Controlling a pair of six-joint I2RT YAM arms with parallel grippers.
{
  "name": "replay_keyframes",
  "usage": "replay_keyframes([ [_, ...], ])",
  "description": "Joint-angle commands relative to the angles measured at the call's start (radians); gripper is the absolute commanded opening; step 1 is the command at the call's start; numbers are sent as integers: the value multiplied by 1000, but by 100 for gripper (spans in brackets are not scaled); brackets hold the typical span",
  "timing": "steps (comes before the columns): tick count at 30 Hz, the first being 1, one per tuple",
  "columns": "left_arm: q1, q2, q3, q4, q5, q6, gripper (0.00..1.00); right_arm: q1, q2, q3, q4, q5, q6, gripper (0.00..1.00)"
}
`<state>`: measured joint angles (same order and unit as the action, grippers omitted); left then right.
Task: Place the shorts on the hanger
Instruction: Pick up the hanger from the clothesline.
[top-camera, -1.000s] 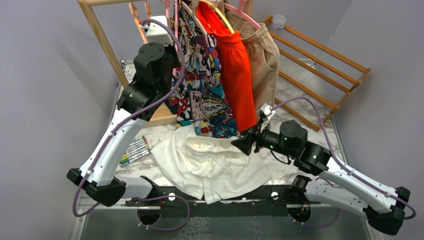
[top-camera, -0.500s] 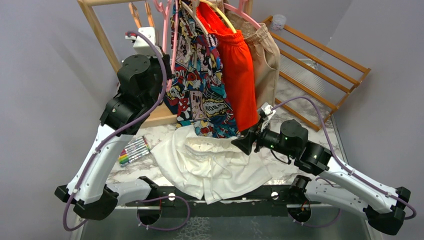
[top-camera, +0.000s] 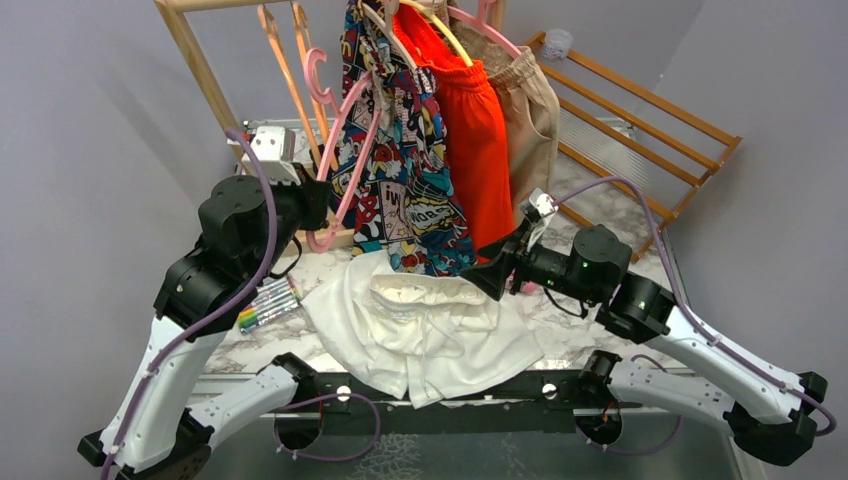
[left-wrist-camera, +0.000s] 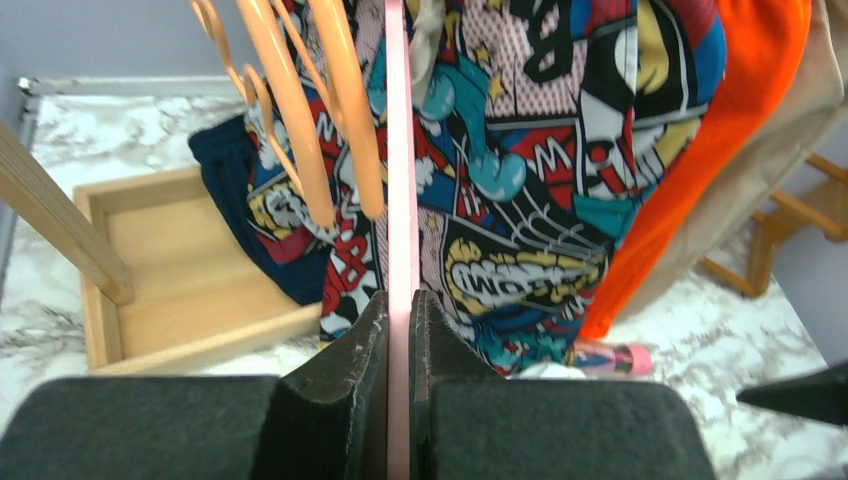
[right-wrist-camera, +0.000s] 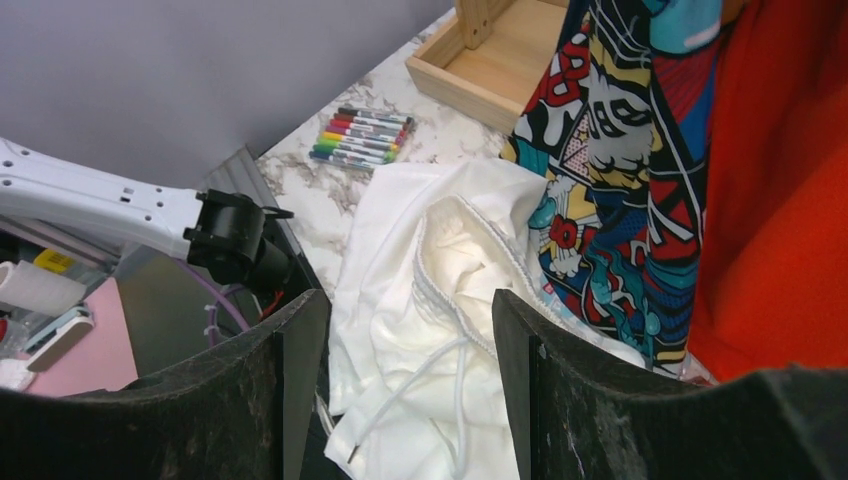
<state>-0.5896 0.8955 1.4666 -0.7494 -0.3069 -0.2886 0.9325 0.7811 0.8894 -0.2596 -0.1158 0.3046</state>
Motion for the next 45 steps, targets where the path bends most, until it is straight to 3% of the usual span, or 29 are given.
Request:
replay_keyframes([
  [1,-3,-45,-25,-85,130,-58,0,-1,35,40,40,-74,-8,65],
  [7,-3,-81,-43,-186,179,-69,0,-1,82,41,139,-115,44,66],
  [16,-2,-167,-134,-301,144,-62,0,-1,212,85,287,-195,162,71],
  [20,-1,-206,-228,-280,160,-79,0,16,291,113,349,-181,265,72],
  [26,-1,-272,-338,-163,235,-80,0,84,399,132,470,-28,430,72],
  [34,-1,-365,-458,-61,289,-59,0,163,564,289,296,175,558,73],
  [45,-2,-361,-472,-32,328,18,0,181,743,431,229,236,719,73],
])
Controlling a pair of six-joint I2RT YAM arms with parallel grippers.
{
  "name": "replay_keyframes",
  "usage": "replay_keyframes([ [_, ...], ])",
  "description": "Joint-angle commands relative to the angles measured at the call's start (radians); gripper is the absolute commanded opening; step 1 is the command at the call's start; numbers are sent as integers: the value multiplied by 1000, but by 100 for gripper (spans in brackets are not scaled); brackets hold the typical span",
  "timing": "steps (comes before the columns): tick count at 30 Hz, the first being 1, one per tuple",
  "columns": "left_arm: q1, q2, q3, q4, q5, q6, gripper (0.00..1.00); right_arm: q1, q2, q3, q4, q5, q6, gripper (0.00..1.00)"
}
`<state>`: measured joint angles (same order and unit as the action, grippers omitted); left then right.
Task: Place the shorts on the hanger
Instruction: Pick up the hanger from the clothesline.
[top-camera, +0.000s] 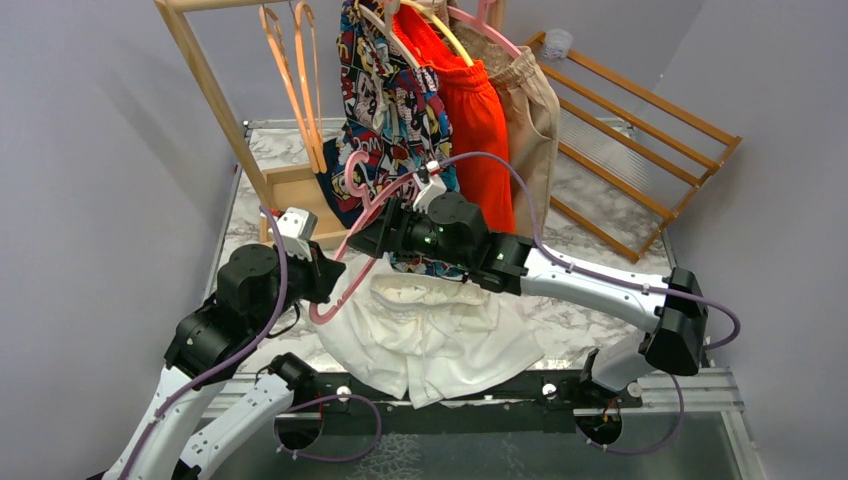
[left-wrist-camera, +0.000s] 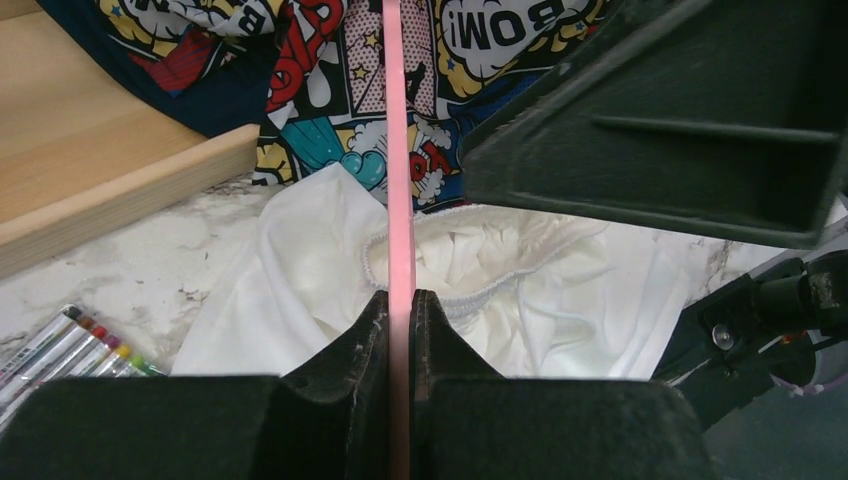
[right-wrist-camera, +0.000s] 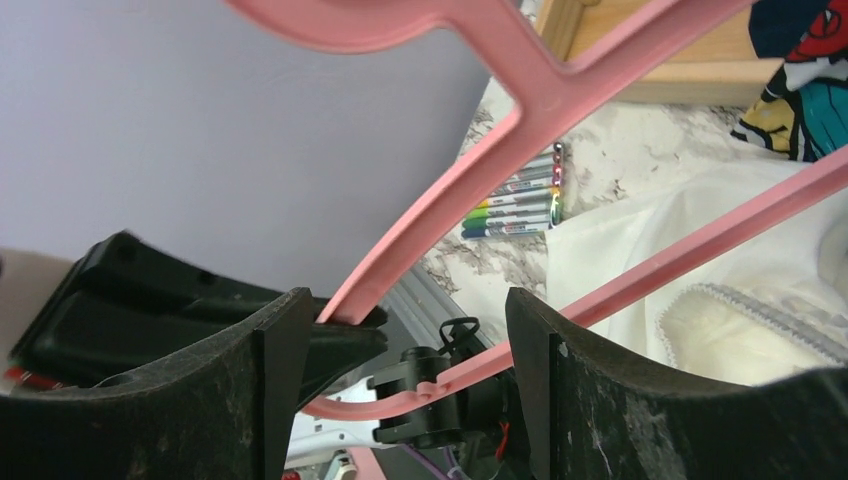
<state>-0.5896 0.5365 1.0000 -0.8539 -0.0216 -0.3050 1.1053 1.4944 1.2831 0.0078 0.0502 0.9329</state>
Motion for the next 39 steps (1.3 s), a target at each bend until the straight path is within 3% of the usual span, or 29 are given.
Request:
replay_keyframes([
  [1,-2,-5,-8,74,44,35,0,8,36,36,-36,83,108,73],
  [13,-1,-42,-11,77,67,39,0,9,86,-4,111,68,224,69],
  [27,-1,-81,-35,78,106,1,0,7,109,-25,181,33,269,43],
  [34,-1,-98,-47,82,119,2,0,8,75,-79,233,16,266,26],
  [35,-1,-99,-48,82,119,0,3,8,70,-85,242,12,260,23],
  [39,-1,-122,-51,82,126,-2,52,8,35,-121,267,-13,247,14],
])
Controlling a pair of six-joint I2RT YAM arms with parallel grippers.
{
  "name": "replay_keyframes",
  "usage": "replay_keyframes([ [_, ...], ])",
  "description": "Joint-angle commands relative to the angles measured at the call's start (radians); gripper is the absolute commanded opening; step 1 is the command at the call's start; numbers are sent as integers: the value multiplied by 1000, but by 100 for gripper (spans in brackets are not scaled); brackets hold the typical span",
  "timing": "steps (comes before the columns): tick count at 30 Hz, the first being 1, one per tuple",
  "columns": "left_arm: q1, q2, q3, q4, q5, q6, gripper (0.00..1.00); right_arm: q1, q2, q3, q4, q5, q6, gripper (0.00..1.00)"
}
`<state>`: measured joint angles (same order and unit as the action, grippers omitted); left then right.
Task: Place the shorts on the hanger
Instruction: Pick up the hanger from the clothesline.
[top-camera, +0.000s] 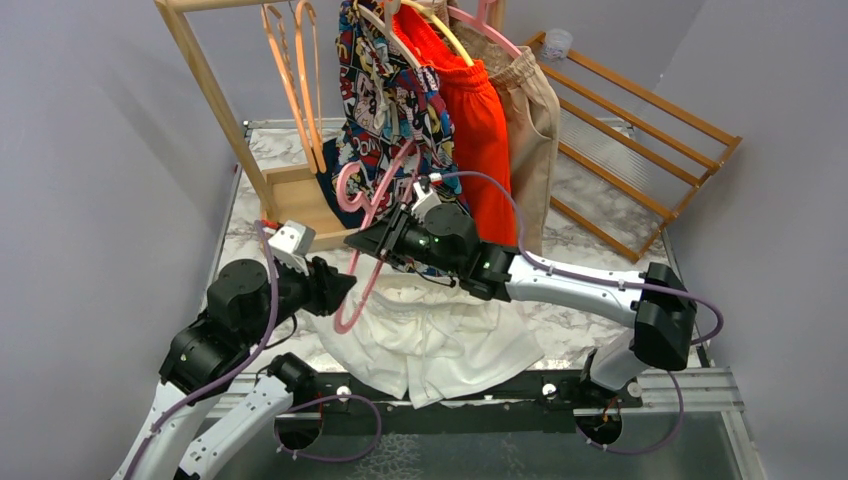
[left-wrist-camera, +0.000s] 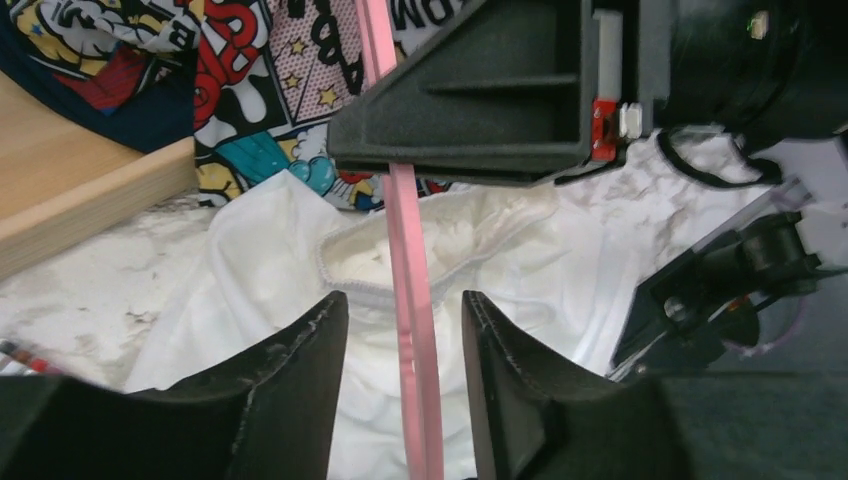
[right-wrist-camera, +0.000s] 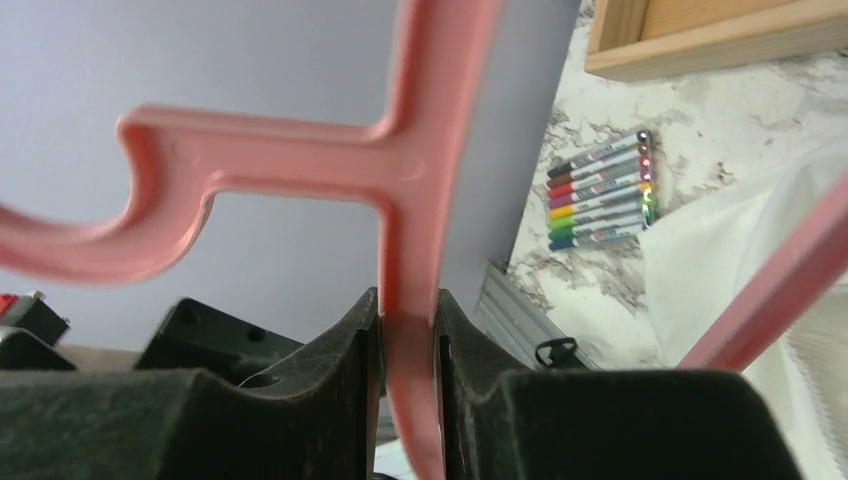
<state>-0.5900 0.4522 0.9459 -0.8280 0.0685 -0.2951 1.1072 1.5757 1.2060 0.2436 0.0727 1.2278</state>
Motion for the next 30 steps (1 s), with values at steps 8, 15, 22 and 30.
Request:
replay_keyframes([
  [8,-1,-94,92,-3,18,-5,99,6,-150,-130,51,-194,-123,9],
  [15,-1,-156,169,-17,-55,39,99,5,-273,-164,-95,-448,-334,5],
  [22,-1,-125,224,18,-53,145,99,5,-418,-123,-518,-601,-641,5],
  [30,-1,-87,227,123,249,396,99,5,-563,-114,-832,-749,-907,8],
])
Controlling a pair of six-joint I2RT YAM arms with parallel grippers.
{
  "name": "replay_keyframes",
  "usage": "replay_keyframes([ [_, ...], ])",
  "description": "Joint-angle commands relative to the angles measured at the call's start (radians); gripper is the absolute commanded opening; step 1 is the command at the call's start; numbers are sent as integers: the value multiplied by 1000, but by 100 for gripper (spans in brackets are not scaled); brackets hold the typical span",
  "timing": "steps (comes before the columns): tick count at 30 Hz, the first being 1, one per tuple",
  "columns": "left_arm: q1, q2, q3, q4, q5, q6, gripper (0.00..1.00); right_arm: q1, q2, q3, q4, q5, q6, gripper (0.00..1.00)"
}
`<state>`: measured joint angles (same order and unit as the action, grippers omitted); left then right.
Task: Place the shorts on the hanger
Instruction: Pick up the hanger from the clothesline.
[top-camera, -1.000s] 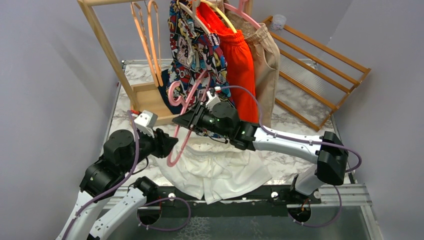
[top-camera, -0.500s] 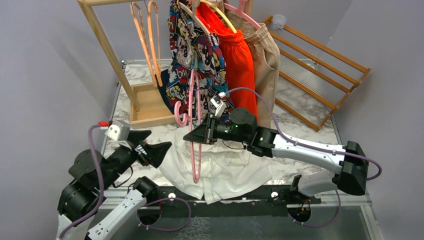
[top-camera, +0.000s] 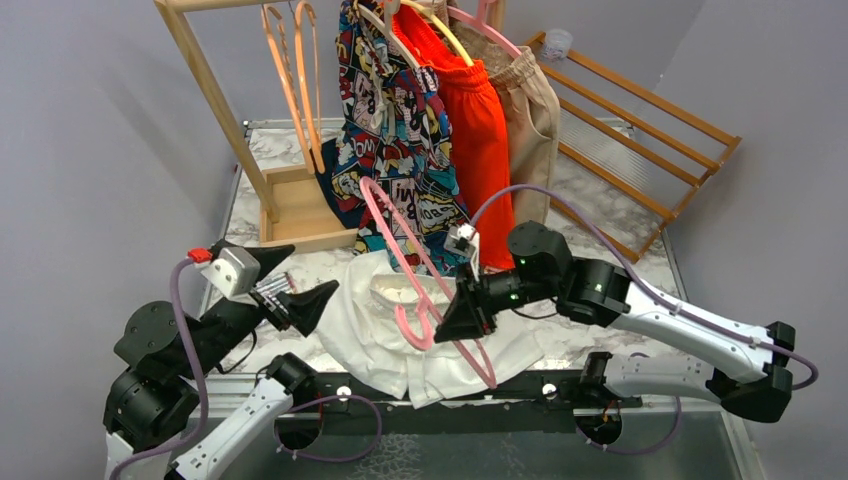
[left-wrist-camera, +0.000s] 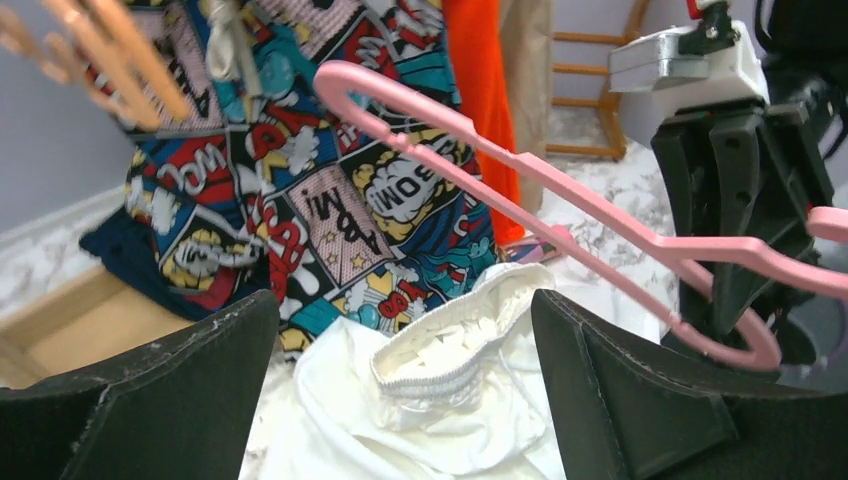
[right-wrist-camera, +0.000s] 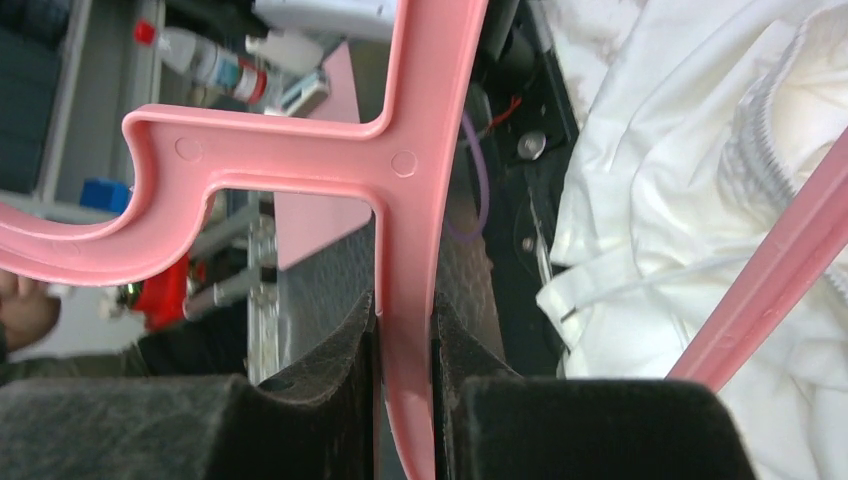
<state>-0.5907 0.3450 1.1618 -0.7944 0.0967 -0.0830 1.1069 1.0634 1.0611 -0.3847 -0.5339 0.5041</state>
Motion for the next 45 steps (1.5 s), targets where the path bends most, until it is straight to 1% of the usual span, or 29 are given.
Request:
replay_keyframes([
  [1,0,23,5,115,295,225,99,5,-60,30,-224,-163,-200,9],
  [4,0,45,-26,208,522,301,99,4,-82,22,-264,-216,-242,9],
  [6,1,86,-19,230,587,349,99,5,-92,15,-280,-232,-262,9],
  [8,3,124,0,230,617,400,99,5,-94,13,-298,-223,-276,10],
  [13,-8,169,40,206,611,533,99,4,-87,27,-351,-217,-302,10],
  [16,-7,190,20,202,639,567,99,4,-86,40,-367,-214,-314,10],
  [20,-6,211,-16,191,651,602,99,5,-74,46,-371,-215,-326,10],
  [25,-5,244,-19,197,683,647,99,5,-56,62,-379,-184,-341,9],
  [29,-3,257,-50,223,736,646,97,5,-32,93,-388,-161,-365,8],
  [33,-3,246,-88,224,747,655,96,5,-6,117,-395,-164,-386,8],
  [38,-45,273,-102,228,737,683,95,5,44,153,-418,-178,-411,8],
  [45,-121,338,-103,226,730,718,88,5,83,197,-458,-197,-445,9],
])
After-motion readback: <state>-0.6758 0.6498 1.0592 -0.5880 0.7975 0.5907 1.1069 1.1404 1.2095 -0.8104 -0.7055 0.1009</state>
